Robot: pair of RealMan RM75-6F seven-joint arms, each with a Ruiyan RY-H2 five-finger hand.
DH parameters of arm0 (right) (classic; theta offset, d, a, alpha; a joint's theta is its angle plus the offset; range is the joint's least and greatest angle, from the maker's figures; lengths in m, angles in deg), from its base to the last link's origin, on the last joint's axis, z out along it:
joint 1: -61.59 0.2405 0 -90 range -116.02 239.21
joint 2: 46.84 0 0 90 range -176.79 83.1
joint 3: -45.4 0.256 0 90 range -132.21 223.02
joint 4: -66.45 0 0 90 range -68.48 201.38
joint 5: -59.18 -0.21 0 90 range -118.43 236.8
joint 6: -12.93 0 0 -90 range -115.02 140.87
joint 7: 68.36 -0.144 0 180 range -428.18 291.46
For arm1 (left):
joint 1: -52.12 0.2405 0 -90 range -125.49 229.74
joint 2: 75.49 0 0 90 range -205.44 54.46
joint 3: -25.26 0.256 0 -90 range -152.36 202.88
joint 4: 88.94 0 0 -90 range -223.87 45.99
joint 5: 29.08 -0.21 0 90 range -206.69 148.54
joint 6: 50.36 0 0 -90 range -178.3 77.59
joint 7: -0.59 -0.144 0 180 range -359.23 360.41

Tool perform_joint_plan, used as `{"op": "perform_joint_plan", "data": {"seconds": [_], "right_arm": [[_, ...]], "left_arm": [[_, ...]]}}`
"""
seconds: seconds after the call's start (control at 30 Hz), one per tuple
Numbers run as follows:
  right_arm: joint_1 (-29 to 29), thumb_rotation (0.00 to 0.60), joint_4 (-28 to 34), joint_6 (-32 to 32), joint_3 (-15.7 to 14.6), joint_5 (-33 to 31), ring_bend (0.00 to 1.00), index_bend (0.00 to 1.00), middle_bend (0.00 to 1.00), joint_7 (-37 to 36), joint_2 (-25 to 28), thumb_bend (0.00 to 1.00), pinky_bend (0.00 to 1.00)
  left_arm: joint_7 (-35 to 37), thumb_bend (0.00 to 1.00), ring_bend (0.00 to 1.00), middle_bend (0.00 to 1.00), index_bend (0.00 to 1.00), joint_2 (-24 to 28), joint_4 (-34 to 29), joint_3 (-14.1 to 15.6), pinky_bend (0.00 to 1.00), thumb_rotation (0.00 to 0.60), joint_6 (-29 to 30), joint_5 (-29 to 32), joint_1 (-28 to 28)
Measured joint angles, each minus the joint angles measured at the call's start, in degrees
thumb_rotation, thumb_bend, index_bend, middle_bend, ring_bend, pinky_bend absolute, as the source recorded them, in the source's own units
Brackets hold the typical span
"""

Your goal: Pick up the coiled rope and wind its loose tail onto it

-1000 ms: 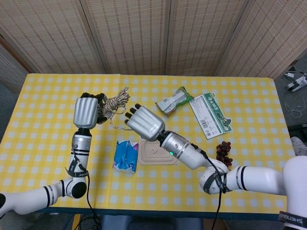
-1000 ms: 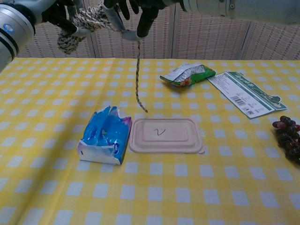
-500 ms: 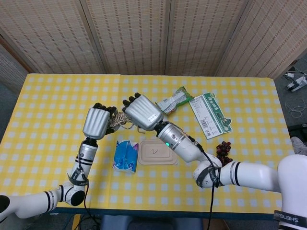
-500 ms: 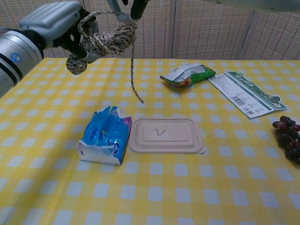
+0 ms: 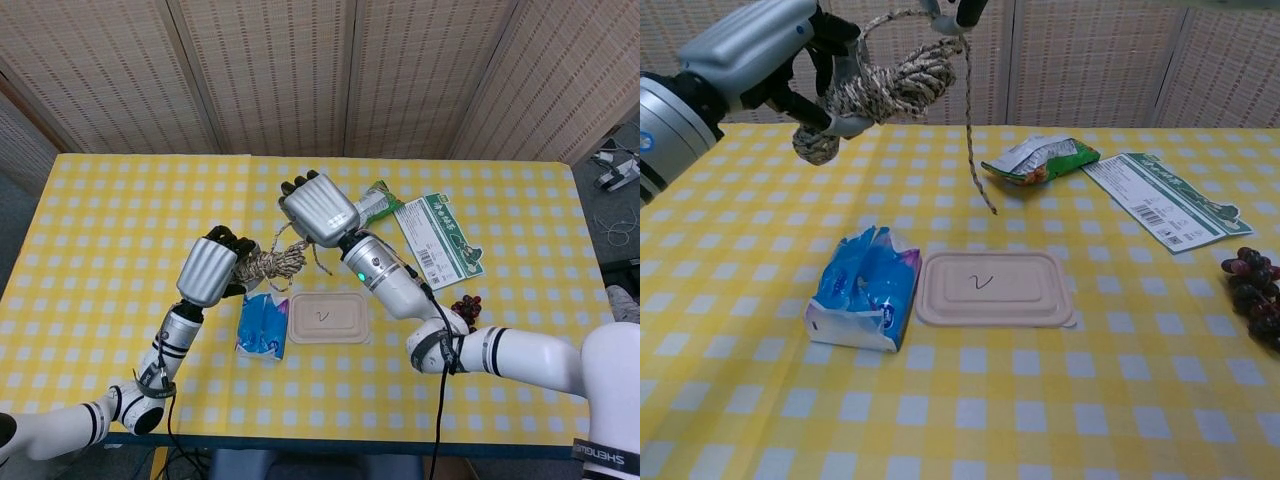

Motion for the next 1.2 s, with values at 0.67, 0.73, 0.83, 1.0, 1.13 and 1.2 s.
{"op": "perform_joint_plan", "data": {"seconds": [0.67,0.73,0.83,1.0,1.13,1.2], "right_arm": [[-1.6,0.6,-4.1,-0.59,-2.28,1.58,0.36,0.63,0.36,-4.63,-2.41,0.7,0.37],[-1.76,0.6,-4.13,-0.6,-2.69,2.08,0.36,0.63,0.36,-4.69,-2.67,0.7,0.37],[-1.92,0.6,-4.0,-0.61,-3.18,2.78,0.36,0.63,0.36,-4.69,-3.07,0.7,0.37],[-2.14,0.6,-3.74,-0.74,-4.05,3.41,0.36,0.63,0.36,-4.13,-3.58,0.7,0.37],[-2.47,0.6,-3.44,-0.87,-4.72,3.6,0.36,0.63,0.37,-3.69,-3.7,0.7,0.37],[-2.63,0.6,-3.29,-1.03,-5.1,3.65,0.36,0.63,0.37,-3.4,-3.75,0.7,0.37]], "left_arm": [[19.85,0.25,0.58,0.77,0.7,-0.31,-2.7,-7.02,0.39,0.6,3.65,0.88,1.35],[20.25,0.25,0.58,0.77,0.7,-0.34,-3.3,-7.69,0.39,0.6,3.44,1.91,1.5],[20.39,0.25,0.58,0.77,0.7,-0.41,-4.01,-8.93,0.39,0.6,2.97,3.69,1.64],[19.66,0.25,0.58,0.77,0.7,-0.46,-4.02,-10.87,0.39,0.6,2.45,5.99,1.83],[19.43,0.25,0.58,0.77,0.7,-0.22,-3.94,-12.35,0.39,0.6,2.21,7.74,1.99],[19.4,0.25,0.58,0.77,0.7,-0.03,-4.15,-13.22,0.39,0.6,1.9,8.99,2.08]]}}
